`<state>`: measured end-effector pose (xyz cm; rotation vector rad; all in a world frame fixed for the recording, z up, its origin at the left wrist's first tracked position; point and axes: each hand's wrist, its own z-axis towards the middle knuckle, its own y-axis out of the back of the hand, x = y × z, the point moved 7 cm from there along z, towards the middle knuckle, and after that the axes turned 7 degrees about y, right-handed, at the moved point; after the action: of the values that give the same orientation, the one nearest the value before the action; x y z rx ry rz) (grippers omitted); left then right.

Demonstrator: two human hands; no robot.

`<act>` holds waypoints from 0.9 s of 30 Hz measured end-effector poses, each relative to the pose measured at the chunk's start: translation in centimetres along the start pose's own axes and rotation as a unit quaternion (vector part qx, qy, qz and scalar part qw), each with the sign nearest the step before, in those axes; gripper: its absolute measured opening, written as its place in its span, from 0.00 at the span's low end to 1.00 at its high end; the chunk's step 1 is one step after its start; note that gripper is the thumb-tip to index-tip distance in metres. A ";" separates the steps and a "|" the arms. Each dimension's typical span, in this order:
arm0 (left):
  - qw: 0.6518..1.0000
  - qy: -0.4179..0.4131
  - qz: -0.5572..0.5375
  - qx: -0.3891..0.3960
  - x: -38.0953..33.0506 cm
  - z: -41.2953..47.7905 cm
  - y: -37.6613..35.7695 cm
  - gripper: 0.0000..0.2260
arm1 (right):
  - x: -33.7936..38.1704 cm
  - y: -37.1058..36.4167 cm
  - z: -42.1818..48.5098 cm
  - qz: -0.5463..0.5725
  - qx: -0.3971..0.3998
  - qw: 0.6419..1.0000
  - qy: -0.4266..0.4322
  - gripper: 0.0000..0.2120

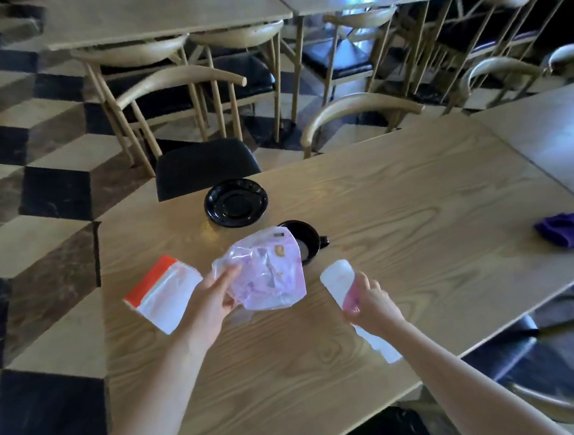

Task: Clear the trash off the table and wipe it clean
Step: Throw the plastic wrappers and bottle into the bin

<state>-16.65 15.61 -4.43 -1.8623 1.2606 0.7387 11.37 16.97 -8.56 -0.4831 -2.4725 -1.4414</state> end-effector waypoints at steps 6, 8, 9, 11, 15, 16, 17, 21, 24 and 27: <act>1.000 -0.026 0.005 -0.013 -0.7 -1.5 0.8 0.14 | 1.1 3.0 -0.6 0.176 -0.069 0.982 0.021 0.21; 0.998 -0.046 0.009 -0.032 -1.4 -2.7 1.3 0.08 | 2.8 4.6 -1.0 0.222 -0.061 0.972 0.043 0.13; 0.997 -0.061 0.007 -0.044 -1.8 -3.5 1.5 0.06 | 4.1 5.5 -1.5 0.234 -0.047 0.969 0.063 0.14; 0.994 -0.085 0.017 -0.062 -2.4 -4.4 1.9 0.04 | 6.9 6.7 -2.0 0.268 -0.023 0.958 0.099 0.16; 0.980 -0.132 0.055 -0.135 -2.3 -7.9 1.8 0.23 | 13.9 7.0 -4.9 0.309 0.050 0.927 0.205 0.12; 0.974 -0.138 0.062 -0.169 -2.0 -9.1 1.8 0.27 | 15.4 6.2 -5.8 0.309 0.077 0.922 0.222 0.12; 0.966 -0.148 0.069 -0.201 -1.6 -10.2 2.0 0.26 | 16.7 5.3 -6.6 0.310 0.106 0.914 0.238 0.11; 0.932 -0.164 0.084 -0.313 0.6 -16.0 4.3 0.15 | 20.2 1.3 -10.4 0.306 0.192 0.885 0.293 0.08; 0.903 -0.147 0.079 -0.395 3.6 -21.5 7.6 0.20 | 22.4 -2.5 -15.0 0.275 0.272 0.862 0.327 0.06; 0.876 -0.119 0.068 -0.462 6.8 -27.6 10.0 0.27 | 24.0 -8.0 -19.7 0.229 0.338 0.841 0.356 0.14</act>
<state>-22.36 -13.09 2.66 -2.2914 0.9321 1.8257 -13.09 -0.03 3.42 -0.2735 -1.8705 -0.3767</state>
